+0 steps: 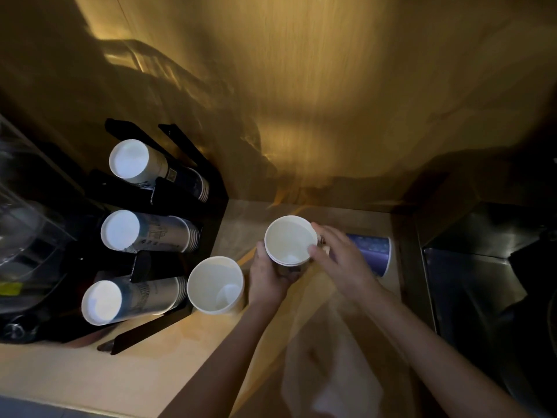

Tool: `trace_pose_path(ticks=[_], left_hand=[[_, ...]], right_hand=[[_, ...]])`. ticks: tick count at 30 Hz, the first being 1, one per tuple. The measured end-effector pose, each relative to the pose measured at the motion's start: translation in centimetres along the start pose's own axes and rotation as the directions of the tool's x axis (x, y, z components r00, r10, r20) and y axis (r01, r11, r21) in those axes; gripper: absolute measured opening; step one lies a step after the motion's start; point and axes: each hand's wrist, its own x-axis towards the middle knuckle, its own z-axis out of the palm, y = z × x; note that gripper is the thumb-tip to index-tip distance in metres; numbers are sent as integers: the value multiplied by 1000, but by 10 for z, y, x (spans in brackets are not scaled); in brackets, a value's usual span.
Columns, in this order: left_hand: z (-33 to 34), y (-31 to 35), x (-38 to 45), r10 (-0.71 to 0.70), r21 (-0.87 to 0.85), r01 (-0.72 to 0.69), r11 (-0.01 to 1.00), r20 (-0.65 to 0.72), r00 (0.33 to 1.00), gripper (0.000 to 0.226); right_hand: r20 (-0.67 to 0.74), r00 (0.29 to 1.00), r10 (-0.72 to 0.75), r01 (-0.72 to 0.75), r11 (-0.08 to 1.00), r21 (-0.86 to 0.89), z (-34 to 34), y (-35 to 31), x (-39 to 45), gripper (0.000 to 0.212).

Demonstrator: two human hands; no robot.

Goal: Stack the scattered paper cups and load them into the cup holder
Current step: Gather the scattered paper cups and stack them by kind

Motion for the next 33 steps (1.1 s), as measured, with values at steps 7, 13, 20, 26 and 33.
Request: trace_pose_path(ticks=[7, 13, 20, 26, 33], left_hand=[[-1, -1, 2, -34, -4, 34, 999, 13, 999, 76], [-4, 1, 1, -30, 1, 30, 1000, 24, 999, 79], [-5, 1, 2, -33, 15, 32, 999, 37, 999, 78], [-4, -1, 3, -26, 31, 25, 999, 27, 999, 76], [-5, 1, 2, -16, 20, 15, 1000, 27, 1000, 73]], right_hand=[[433, 621, 653, -549, -32, 835, 3, 48, 2, 58], [444, 480, 757, -328, -314, 891, 4, 50, 18, 76], [254, 485, 837, -153, -204, 967, 12, 53, 25, 67], [78, 660, 747, -90, -25, 996, -4, 42, 25, 56], [-38, 912, 407, 69, -62, 996, -46, -24, 33, 48]])
